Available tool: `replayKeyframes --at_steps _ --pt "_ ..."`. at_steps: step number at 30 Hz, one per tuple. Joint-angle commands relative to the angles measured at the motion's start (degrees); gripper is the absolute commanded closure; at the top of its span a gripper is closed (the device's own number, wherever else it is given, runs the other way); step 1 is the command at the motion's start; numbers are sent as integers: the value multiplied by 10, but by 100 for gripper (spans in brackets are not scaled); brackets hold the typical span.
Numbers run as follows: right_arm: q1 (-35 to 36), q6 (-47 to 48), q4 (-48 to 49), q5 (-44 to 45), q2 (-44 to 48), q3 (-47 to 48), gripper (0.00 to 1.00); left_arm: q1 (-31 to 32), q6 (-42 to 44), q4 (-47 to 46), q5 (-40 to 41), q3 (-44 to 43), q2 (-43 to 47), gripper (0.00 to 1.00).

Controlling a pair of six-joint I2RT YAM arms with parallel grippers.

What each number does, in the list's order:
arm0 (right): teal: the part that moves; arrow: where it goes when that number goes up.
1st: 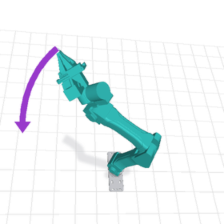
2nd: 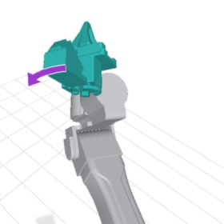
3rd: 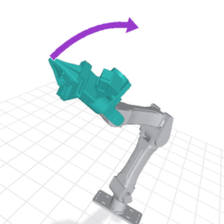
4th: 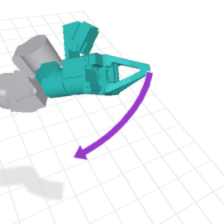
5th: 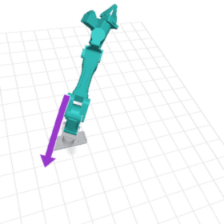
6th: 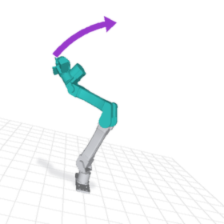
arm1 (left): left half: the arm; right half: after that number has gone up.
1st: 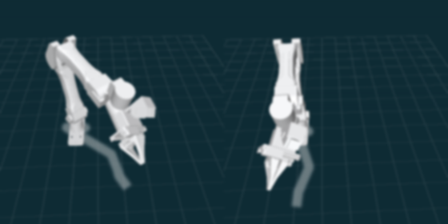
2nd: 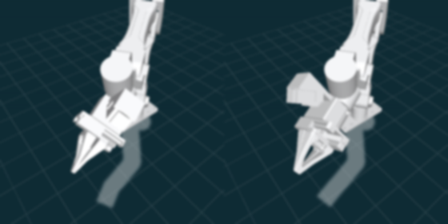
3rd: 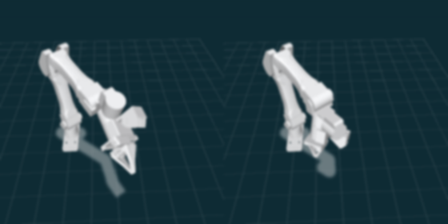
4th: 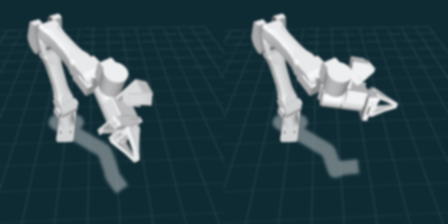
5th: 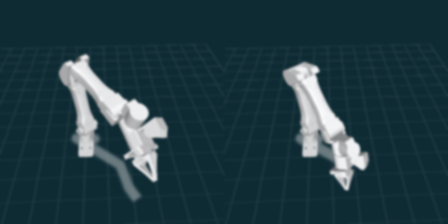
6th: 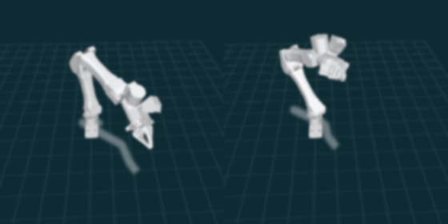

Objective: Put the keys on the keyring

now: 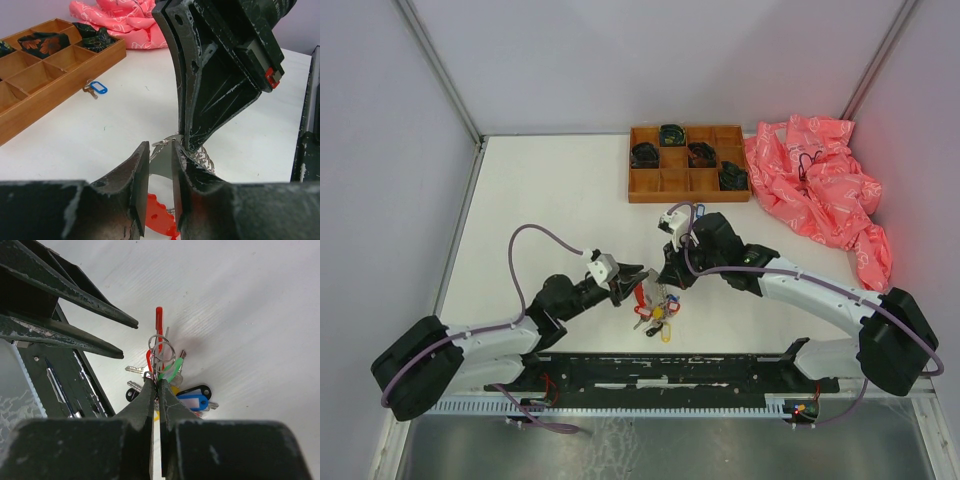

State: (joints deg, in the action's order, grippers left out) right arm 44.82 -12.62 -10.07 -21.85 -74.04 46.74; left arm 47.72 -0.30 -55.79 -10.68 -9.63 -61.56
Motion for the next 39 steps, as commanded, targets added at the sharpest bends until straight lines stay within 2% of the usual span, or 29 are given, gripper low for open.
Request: replayKeyframes --at_steps 1,11,16,24,28,35,39 --pt "-3 -10 12 -5 10 33 97 1 17 -21 -15 8 8 68" --pt "-3 -20 54 12 21 14 95 0 -241 -85 48 0 -36 65" --pt "-3 -22 75 1 18 7 94 -1 -328 -95 56 -1 -61 65" --pt "-3 -23 87 -6 27 -2 93 -1 -390 -120 88 8 -85 64" --pt "-4 -25 90 -15 26 -2 93 -1 -399 -126 58 -8 -96 64" --pt "-3 -33 108 -20 30 -8 92 -2 -427 -121 51 -10 -114 67" --pt "-4 -37 121 -30 27 -12 89 -2 -438 -127 49 -12 -120 74"
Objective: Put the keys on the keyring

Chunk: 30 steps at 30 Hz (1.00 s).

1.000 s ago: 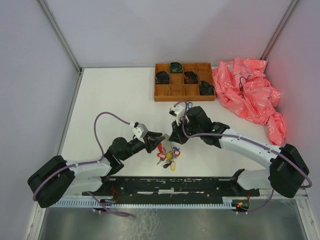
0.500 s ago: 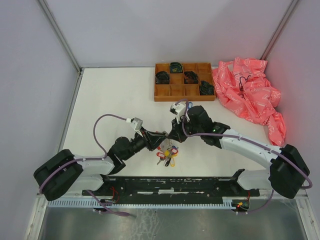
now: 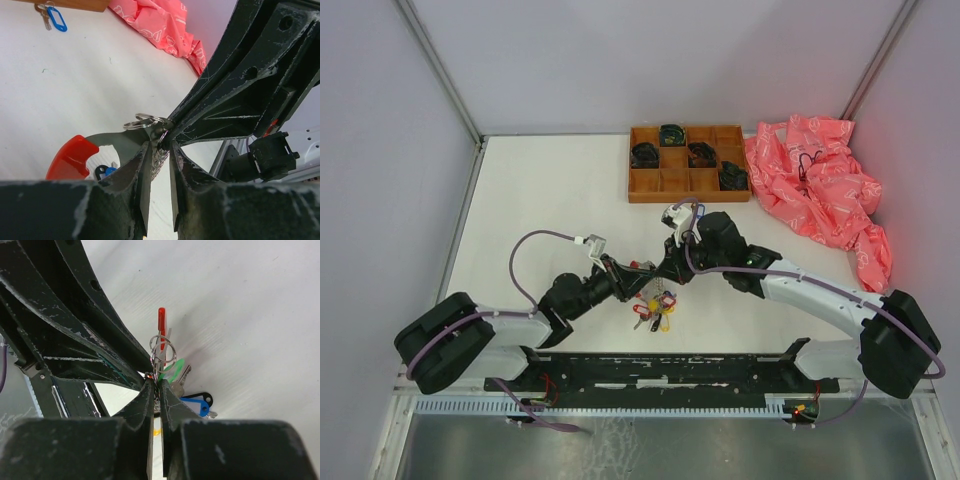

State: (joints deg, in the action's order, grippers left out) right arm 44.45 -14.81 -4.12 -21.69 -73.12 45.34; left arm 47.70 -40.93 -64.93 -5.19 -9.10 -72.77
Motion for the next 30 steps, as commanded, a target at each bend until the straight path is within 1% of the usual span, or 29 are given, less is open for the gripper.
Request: replayKeyframes --at_steps 1,5,6,7,12,16,20,22,26,30 --pt "0 -16 65 -35 16 1 88 -2 -32 -37 -8 -19 -9 77" --pt "0 -15 72 -38 14 -3 83 -4 -37 -38 -6 -24 -11 94" --pt "0 -12 72 -34 17 -4 81 -5 -39 -39 -6 -24 -11 96" --pt "0 -9 71 -28 21 -5 79 -6 -42 -38 -5 -23 -11 97" --pt "-1 12 53 -8 41 -5 67 -13 -57 -34 12 -14 0 97" --pt "-3 38 36 6 57 -1 58 -19 -71 -4 27 -14 14 97" --pt "-3 87 22 1 75 -2 55 -27 -90 27 41 -14 32 97" --pt "-3 130 20 -8 86 -11 54 -33 -101 44 40 -18 42 97" --pt "-3 228 23 -28 102 -31 52 -42 -129 126 35 -45 67 97" --pt "0 294 53 -46 103 -44 47 -47 -153 210 30 -79 90 97"
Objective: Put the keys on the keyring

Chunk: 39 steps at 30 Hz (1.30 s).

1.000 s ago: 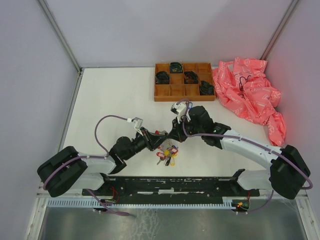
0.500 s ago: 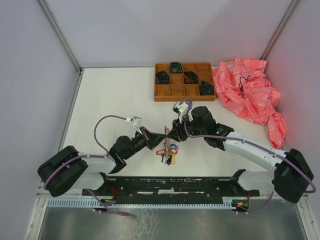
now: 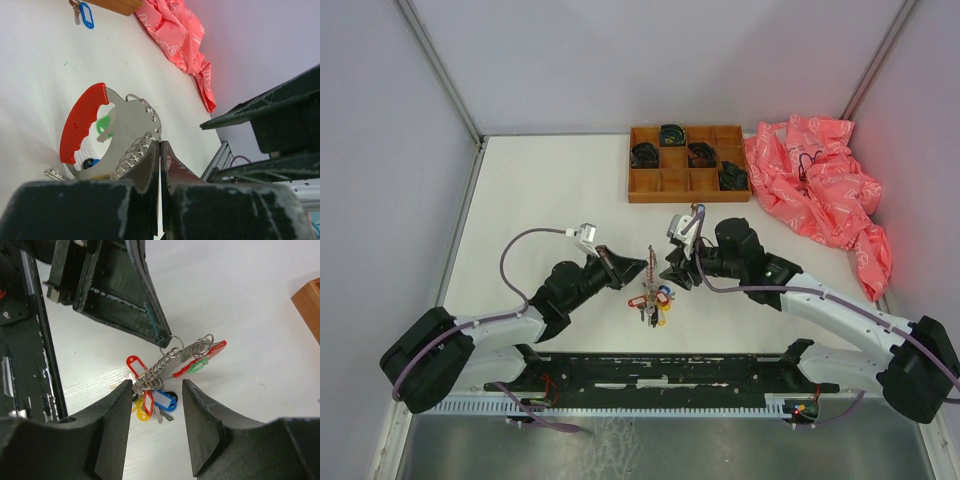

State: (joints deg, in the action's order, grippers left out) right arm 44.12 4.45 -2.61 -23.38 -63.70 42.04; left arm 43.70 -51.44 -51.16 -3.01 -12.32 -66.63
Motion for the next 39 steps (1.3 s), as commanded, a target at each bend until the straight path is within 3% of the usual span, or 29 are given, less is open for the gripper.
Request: replayKeyframes --at_steps 1,9,17,24,39 --pt "7 118 45 -30 7 -13 47 -10 -58 86 5 -52 34 97" --pt "51 236 97 48 -21 -12 48 -33 -168 226 -15 -101 63 97" --pt "92 272 151 105 -67 -10 60 -34 -220 275 11 -113 85 97" --pt "97 265 188 112 -84 -19 66 -34 -240 281 27 -114 103 97" --pt "105 268 240 136 -127 -36 66 -34 -278 272 36 -114 107 97"
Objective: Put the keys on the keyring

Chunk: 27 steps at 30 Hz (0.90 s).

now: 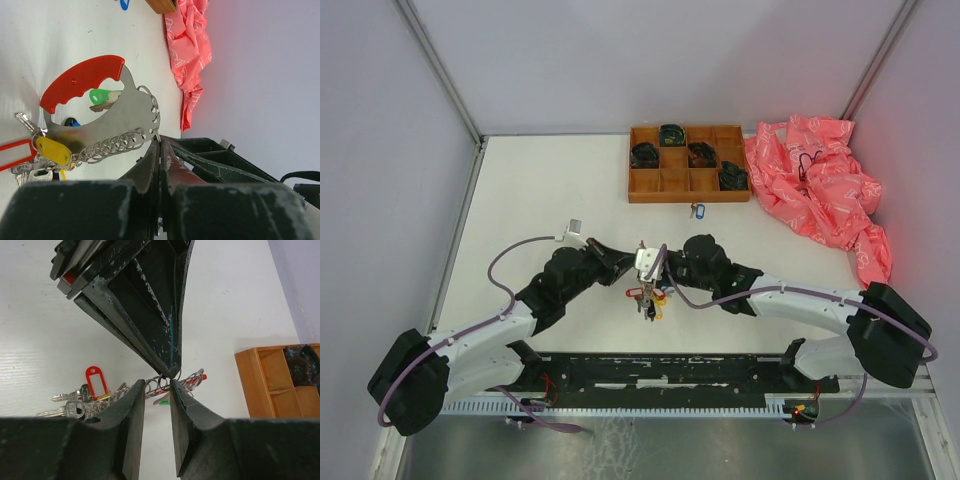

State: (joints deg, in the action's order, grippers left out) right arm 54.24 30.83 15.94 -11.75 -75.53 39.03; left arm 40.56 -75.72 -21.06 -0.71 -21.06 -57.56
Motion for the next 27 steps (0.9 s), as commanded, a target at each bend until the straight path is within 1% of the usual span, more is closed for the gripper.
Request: replayKeyframes --at_steps 1,4,9,11,13,14,16,18,22,24,27 --pt "4 3 59 27 -13 -5 67 -2 -35 -29 13 -26 15 97" --pt "4 5 77 39 -23 -5 69 -2 -36 -29 8 -27 13 97" --pt "5 3 93 47 -32 -4 78 -2 -36 -29 6 -28 12 97" --pt "7 1 93 47 -33 -4 84 -2 -36 -29 5 -29 11 97" --pt "6 -1 92 47 -31 -4 95 -2 -35 -31 7 -28 10 97" --pt "6 -1 90 47 -30 -5 98 -3 -34 -34 9 -26 13 95" --pt "5 -1 80 45 -24 -7 99 -2 -18 -46 20 -18 22 88" --pt "5 3 58 39 -13 -7 99 -2 33 -49 31 -14 35 79" --pt "-4 3 12 -4 11 -2 99 -2 183 -47 42 -11 71 64" --pt "-12 1 -7 -32 20 1 99 -3 263 -52 42 -5 87 59" --pt "-24 0 -31 -59 28 9 99 -3 374 -79 19 9 101 57"
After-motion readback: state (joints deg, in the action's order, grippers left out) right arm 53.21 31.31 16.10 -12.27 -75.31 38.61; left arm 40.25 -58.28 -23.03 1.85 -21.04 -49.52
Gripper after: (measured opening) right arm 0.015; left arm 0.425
